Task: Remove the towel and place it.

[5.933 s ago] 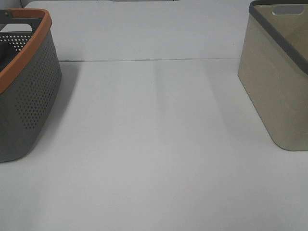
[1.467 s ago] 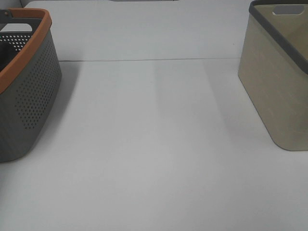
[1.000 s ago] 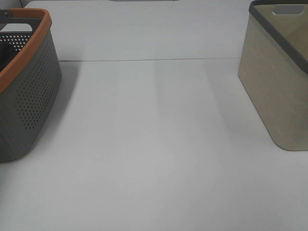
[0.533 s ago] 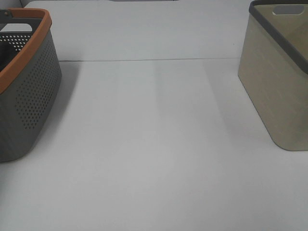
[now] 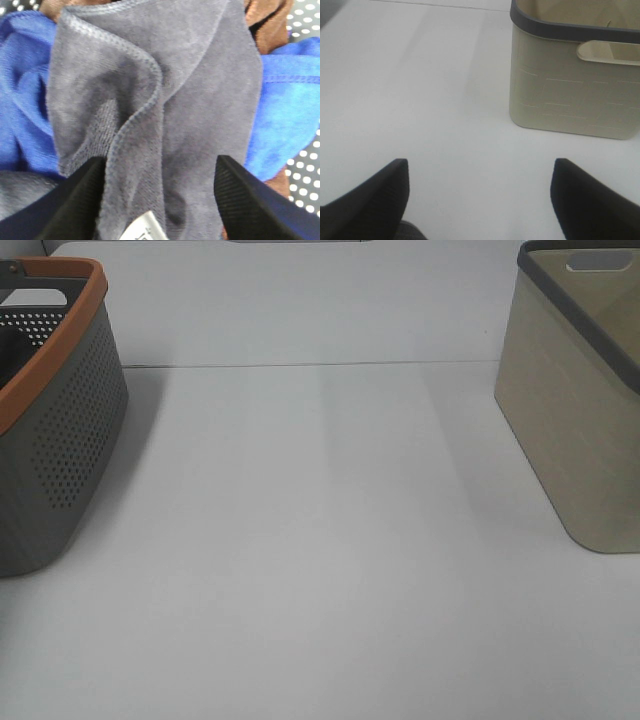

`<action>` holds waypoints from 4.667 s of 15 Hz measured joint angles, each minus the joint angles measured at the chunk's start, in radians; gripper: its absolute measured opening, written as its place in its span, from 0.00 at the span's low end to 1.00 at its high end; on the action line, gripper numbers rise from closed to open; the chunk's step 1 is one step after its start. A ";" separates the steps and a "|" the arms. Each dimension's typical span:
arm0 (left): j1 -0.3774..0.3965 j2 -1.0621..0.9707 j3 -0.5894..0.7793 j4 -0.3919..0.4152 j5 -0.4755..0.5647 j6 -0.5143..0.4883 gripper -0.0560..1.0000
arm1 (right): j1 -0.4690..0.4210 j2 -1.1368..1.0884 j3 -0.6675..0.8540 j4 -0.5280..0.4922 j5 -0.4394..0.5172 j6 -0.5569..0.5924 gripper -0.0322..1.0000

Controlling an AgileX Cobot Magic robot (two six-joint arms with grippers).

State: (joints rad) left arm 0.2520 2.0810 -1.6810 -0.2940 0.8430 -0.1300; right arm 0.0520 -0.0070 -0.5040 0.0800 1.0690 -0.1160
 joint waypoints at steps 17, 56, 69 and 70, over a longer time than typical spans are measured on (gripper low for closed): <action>-0.001 -0.071 -0.005 0.043 0.095 0.034 0.63 | 0.000 0.000 0.000 0.000 0.000 0.000 0.75; -0.001 -0.141 -0.005 0.006 0.025 0.114 0.05 | 0.000 0.000 0.000 0.000 0.000 0.000 0.75; -0.001 -0.589 -0.005 -0.412 -0.172 0.349 0.05 | 0.000 0.000 0.000 0.097 0.000 0.000 0.75; -0.001 -0.602 -0.005 -0.451 -0.187 0.373 0.05 | 0.000 0.000 0.000 0.099 0.000 0.000 0.75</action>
State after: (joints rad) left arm 0.2510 1.4790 -1.6860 -0.7450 0.6560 0.2430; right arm 0.0520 -0.0070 -0.5040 0.1790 1.0690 -0.1160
